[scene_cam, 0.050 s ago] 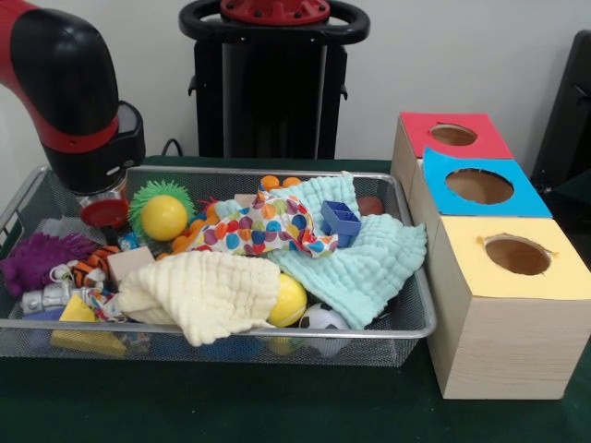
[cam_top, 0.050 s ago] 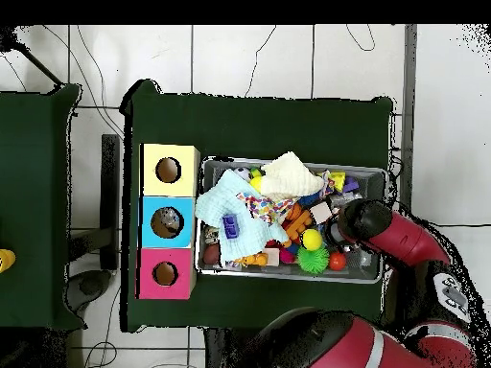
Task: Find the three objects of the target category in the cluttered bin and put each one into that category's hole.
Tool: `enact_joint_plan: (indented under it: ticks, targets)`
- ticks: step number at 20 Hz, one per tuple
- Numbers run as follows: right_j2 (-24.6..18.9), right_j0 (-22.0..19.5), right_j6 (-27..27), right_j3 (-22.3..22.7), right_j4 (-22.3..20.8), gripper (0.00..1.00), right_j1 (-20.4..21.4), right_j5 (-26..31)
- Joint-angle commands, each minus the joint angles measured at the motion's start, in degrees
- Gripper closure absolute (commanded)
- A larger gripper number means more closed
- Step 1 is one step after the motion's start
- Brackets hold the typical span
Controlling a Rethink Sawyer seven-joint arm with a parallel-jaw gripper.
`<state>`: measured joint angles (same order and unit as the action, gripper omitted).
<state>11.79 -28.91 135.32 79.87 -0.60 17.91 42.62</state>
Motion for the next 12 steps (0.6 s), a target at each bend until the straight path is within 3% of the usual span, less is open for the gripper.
enact_joint_plan:
  ticks: [1,12]
  targets:
    - [-4.9,1.1,4.6,-1.7,1.8,0.0,-1.7,-2.1]
    - [-5.1,2.8,7.4,1.2,3.5,0.0,0.2,-3.5]
